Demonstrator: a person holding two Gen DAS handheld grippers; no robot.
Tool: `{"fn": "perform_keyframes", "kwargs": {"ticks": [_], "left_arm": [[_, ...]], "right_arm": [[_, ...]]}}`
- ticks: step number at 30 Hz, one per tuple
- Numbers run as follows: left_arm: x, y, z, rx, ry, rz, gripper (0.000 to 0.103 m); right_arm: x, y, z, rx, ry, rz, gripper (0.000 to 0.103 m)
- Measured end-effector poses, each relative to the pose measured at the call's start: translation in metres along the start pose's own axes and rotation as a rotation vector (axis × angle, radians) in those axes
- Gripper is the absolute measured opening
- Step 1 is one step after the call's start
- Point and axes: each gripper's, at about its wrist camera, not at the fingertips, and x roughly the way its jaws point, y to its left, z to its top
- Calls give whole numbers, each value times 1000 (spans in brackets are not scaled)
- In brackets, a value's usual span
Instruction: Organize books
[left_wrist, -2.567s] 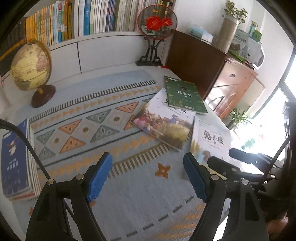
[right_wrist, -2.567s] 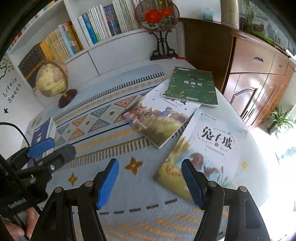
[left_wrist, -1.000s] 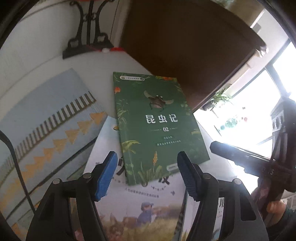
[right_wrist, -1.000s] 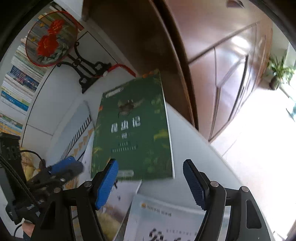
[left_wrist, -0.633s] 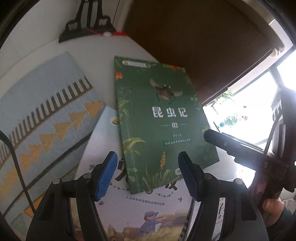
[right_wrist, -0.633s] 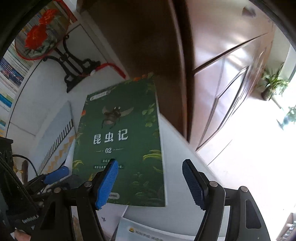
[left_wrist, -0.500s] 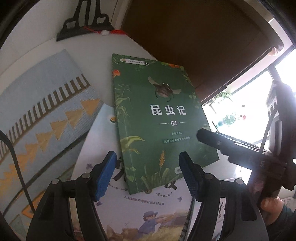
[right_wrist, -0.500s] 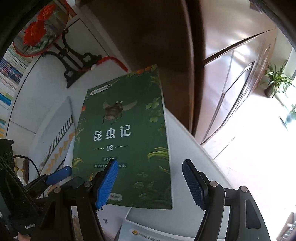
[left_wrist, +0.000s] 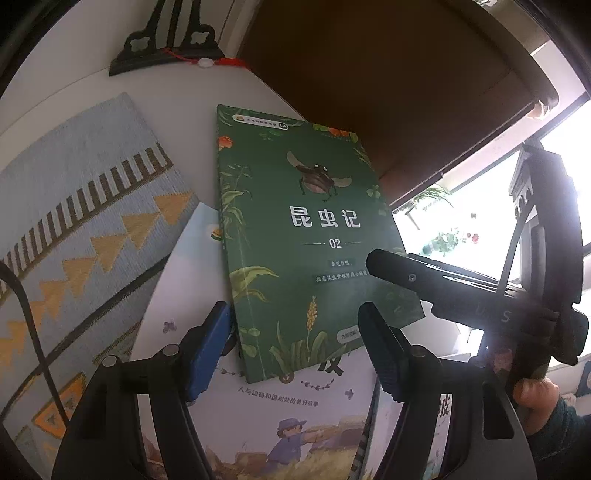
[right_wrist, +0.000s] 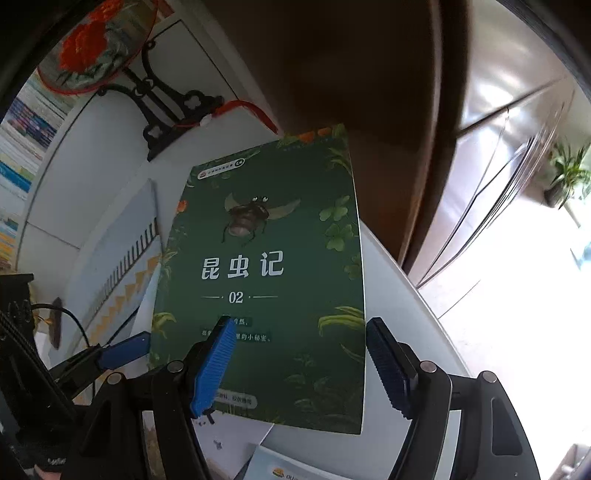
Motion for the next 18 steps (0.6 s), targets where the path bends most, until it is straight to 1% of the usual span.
{"fn": "perform_keyframes", "kwargs": {"ticks": [3,5,7,9,10,13,16,18], "left_arm": [[-4,0,-2,-8,-5,18,69],[-12,1,-6,-9,-18,24,69],[-22,3,-15,-7,-29,30,69],[-36,10,-31,-24,-43,48,69],[-43,15,-40,-41,-49,53,69],[-64,38,-74,-132,-61,72,69],[-85,64,-113,-234,-65,118,69],[-93,77,-130,-284,-63,123,69]], "right_arm": [[-6,9,1,-16,-16,-7,72],[-13,22,0,-66,-35,-9,73],[-15,37,-1,-125,-37,-14,75],[-15,53,-5,-173,-25,0,75],[-15,63,-9,-195,-15,26,75],[-10,85,-23,-239,21,78,75],[2,115,-49,-310,83,130,75],[9,132,-66,-364,115,146,75]]}}
